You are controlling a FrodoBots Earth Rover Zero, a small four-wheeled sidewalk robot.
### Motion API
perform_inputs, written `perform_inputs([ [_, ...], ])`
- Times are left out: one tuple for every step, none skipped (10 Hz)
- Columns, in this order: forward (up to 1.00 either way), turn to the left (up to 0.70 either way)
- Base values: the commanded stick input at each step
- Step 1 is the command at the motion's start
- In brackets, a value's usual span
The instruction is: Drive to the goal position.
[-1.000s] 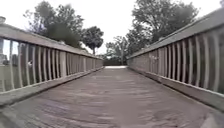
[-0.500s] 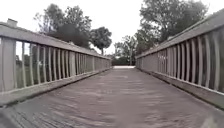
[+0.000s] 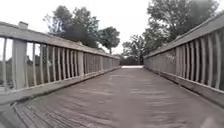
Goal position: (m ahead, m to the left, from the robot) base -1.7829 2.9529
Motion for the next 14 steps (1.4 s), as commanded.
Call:
perform_inputs([
  [0.0, 0.3],
  [0.0, 0.3],
  [0.0, 0.3],
  [0.0, 0.3],
  [0.0, 0.3],
  [0.0, 0.3],
  [0.0, 0.3],
  [0.0, 0.3],
  [0.0, 0.3],
  [0.0, 0.3],
  [0.0, 0.3],
  [0.0, 0.3],
  [0.0, 0.3],
  [0.0, 0.3],
])
